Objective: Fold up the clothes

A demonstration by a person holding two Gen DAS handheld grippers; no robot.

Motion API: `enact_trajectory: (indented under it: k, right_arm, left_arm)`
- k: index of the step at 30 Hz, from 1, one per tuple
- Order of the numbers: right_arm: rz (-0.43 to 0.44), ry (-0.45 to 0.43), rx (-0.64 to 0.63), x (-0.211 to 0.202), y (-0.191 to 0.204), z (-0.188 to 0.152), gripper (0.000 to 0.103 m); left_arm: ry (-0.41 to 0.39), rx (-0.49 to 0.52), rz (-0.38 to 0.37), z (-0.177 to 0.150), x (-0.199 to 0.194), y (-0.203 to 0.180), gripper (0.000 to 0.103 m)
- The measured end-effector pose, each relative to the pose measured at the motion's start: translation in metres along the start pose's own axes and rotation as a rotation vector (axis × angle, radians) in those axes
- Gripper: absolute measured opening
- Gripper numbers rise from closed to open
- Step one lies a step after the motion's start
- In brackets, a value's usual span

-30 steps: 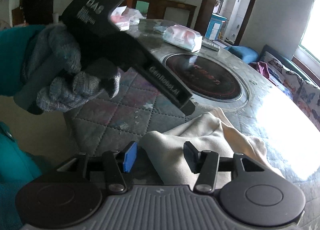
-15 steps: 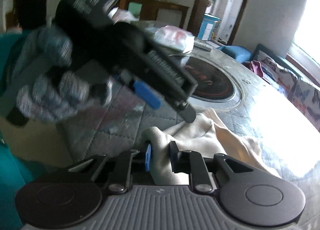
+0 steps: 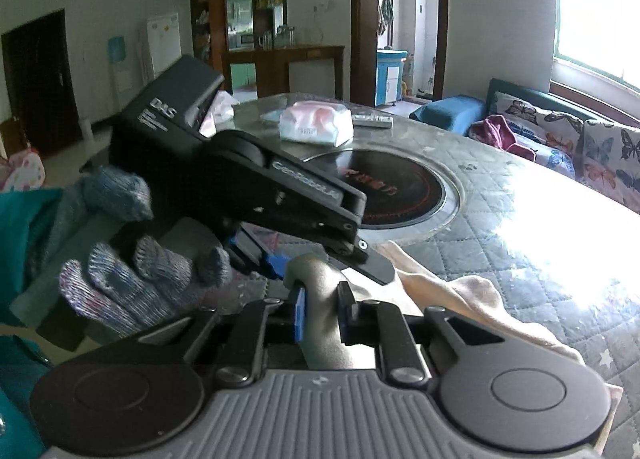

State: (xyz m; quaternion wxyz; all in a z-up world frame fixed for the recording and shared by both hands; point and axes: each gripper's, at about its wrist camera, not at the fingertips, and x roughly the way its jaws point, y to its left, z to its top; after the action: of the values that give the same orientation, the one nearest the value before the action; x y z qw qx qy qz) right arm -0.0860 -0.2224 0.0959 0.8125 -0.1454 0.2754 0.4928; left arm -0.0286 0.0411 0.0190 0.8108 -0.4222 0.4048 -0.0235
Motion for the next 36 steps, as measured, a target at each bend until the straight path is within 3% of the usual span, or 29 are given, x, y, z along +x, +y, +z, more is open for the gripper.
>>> enact_trajectory:
  k: [2,7,10,18,25,29,36]
  right_arm:
    - [0.009,-0.008,0.009,-0.002,-0.002,-0.002,0.014]
    - [0.033,-0.016,0.026,-0.004,-0.003,-0.007,0.014]
    - [0.035,-0.013,0.029,-0.002,-0.004,-0.01,0.015]
    - [-0.019,-0.037,0.13,-0.022,-0.028,-0.022,0.025]
    - [-0.292,-0.031,0.303,-0.054,-0.09,-0.054,0.028]
    - [-0.394,-0.014,0.402,-0.061,-0.125,-0.077,0.04]
    - [-0.374,-0.03,0.602,-0.06,-0.16,-0.107,0.05]
  left_arm:
    - [-0.002,-0.042,-0.012,-0.001,0.002,0.002,0.065]
    - [0.02,-0.127,-0.038,-0.003,0.011,0.013,0.031]
    - [0.019,-0.131,-0.036,-0.002,0.013,0.015,0.02]
    - [0.003,-0.08,-0.013,0.004,0.013,0.013,0.017]
    - [-0.004,-0.043,0.002,0.005,0.012,0.012,0.017]
    - [-0.007,-0.025,0.006,0.004,0.013,0.01,0.017]
    - [-0.01,-0.013,0.012,0.005,0.016,0.008,0.017]
